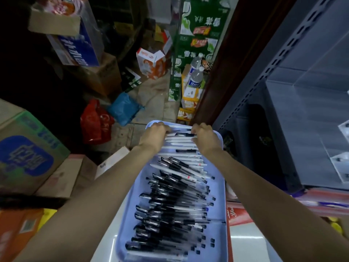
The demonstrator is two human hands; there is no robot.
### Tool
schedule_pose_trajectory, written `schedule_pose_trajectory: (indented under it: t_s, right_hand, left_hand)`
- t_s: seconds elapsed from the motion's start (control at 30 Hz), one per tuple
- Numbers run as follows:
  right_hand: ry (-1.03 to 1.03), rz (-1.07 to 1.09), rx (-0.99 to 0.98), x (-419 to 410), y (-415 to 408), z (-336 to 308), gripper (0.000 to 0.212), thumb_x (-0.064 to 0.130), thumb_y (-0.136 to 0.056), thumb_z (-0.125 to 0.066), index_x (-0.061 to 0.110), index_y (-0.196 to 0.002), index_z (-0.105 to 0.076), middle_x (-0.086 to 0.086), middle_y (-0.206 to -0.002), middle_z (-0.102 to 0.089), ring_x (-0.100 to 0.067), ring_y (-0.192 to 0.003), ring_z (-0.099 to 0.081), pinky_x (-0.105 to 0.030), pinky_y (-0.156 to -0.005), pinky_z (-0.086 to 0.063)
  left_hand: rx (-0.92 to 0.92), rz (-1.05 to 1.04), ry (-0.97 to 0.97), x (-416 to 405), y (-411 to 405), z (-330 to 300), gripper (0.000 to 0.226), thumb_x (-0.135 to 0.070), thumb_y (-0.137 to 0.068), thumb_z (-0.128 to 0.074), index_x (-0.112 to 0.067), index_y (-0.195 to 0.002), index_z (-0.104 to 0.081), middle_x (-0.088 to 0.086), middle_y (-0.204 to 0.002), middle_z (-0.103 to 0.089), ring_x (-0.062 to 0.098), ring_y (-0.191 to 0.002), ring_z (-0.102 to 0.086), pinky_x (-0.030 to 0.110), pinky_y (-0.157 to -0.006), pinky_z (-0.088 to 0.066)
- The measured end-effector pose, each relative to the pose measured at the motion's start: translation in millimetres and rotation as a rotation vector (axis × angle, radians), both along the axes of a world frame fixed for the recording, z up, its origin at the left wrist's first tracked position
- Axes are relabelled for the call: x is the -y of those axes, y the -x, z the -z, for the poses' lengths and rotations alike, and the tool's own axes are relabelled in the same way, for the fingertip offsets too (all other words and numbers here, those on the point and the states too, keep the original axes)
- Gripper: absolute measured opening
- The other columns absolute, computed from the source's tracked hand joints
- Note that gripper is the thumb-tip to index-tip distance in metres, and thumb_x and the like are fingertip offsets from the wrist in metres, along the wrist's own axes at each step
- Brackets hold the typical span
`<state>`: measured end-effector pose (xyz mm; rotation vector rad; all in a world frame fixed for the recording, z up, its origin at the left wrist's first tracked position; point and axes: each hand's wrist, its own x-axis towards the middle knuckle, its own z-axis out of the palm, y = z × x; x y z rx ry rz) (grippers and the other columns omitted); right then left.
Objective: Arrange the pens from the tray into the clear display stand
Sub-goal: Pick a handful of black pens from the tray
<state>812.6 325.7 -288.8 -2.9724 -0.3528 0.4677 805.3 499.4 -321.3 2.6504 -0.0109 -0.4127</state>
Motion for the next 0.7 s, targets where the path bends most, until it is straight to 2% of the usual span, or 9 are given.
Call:
schedule_pose_trajectory:
  t_s: [0.1,0.2,0.3,0.43,0.5,0.57,0.7]
  right_hand:
    - [0.008,-0.034,0.0,1,-6,2,0.025,0.014,-0.096,-0.051,0.008,-0.12,-0.048,-0.016,-0.119,-0.049,-0.033,-0.112,-0.043,-0.045,-0.091,-0.043]
    - [-0.026,-0.03,-0.023,5,-3,0,0.018,0.011,-0.096,-0.05,0.006,-0.112,-0.055,-0.017,-0.113,-0.051,-0.033,-0.108,-0.046,-0.045,-0.089,-0.044]
    - [-0.115,0.018,-0.005,14,5,1,0.016,0.004,-0.094,-0.051,0.001,-0.105,-0.061,-0.019,-0.107,-0.057,-0.034,-0.102,-0.054,-0.047,-0.087,-0.047]
    - [-0.156,0.081,-0.039,30,18,0,0.02,0.002,-0.096,-0.046,-0.005,-0.109,-0.059,-0.025,-0.106,-0.063,-0.036,-0.099,-0.059,-0.045,-0.081,-0.05]
    - [-0.163,0.094,-0.045,38,25,-2,0.02,0.003,-0.097,-0.043,-0.004,-0.112,-0.055,-0.026,-0.105,-0.062,-0.035,-0.092,-0.059,-0.041,-0.071,-0.047]
    - [-0.157,0.11,-0.038,44,29,-2,0.017,0.002,-0.096,-0.042,-0.003,-0.107,-0.054,-0.026,-0.1,-0.062,-0.031,-0.079,-0.054,-0.035,-0.063,-0.037]
    - [-0.193,0.133,-0.043,49,38,0,0.018,0.004,-0.096,-0.043,-0.008,-0.103,-0.055,-0.03,-0.098,-0.061,-0.035,-0.081,-0.057,-0.035,-0.062,-0.034]
  left_hand:
    - [0.141,-0.04,0.049,-4,8,5,0.03,-0.005,-0.093,-0.047,-0.009,-0.116,-0.064,0.014,-0.12,-0.06,0.031,-0.111,-0.054,0.038,-0.096,-0.044]
    - [0.156,0.004,0.085,-2,14,2,0.032,-0.003,-0.093,-0.048,-0.008,-0.122,-0.061,0.015,-0.124,-0.057,0.031,-0.112,-0.054,0.041,-0.098,-0.042]
    - [0.249,0.017,0.126,6,28,-8,0.023,-0.009,-0.089,-0.059,-0.009,-0.111,-0.065,0.01,-0.118,-0.056,0.028,-0.11,-0.052,0.042,-0.095,-0.043]
    - [0.152,0.139,0.149,27,36,-24,0.01,-0.011,-0.086,-0.063,-0.01,-0.094,-0.07,0.009,-0.107,-0.057,0.026,-0.099,-0.057,0.032,-0.084,-0.046]
    - [0.097,0.147,0.095,34,34,-26,0.011,-0.012,-0.087,-0.063,-0.011,-0.095,-0.071,0.008,-0.109,-0.059,0.025,-0.098,-0.059,0.03,-0.082,-0.044]
    - [0.062,0.133,0.062,37,33,-27,0.013,-0.013,-0.088,-0.062,-0.012,-0.098,-0.071,0.007,-0.11,-0.063,0.025,-0.099,-0.06,0.031,-0.083,-0.045]
    - [0.057,0.215,-0.078,41,31,-29,0.017,-0.017,-0.089,-0.059,-0.012,-0.103,-0.069,0.01,-0.113,-0.063,0.027,-0.101,-0.06,0.033,-0.08,-0.046]
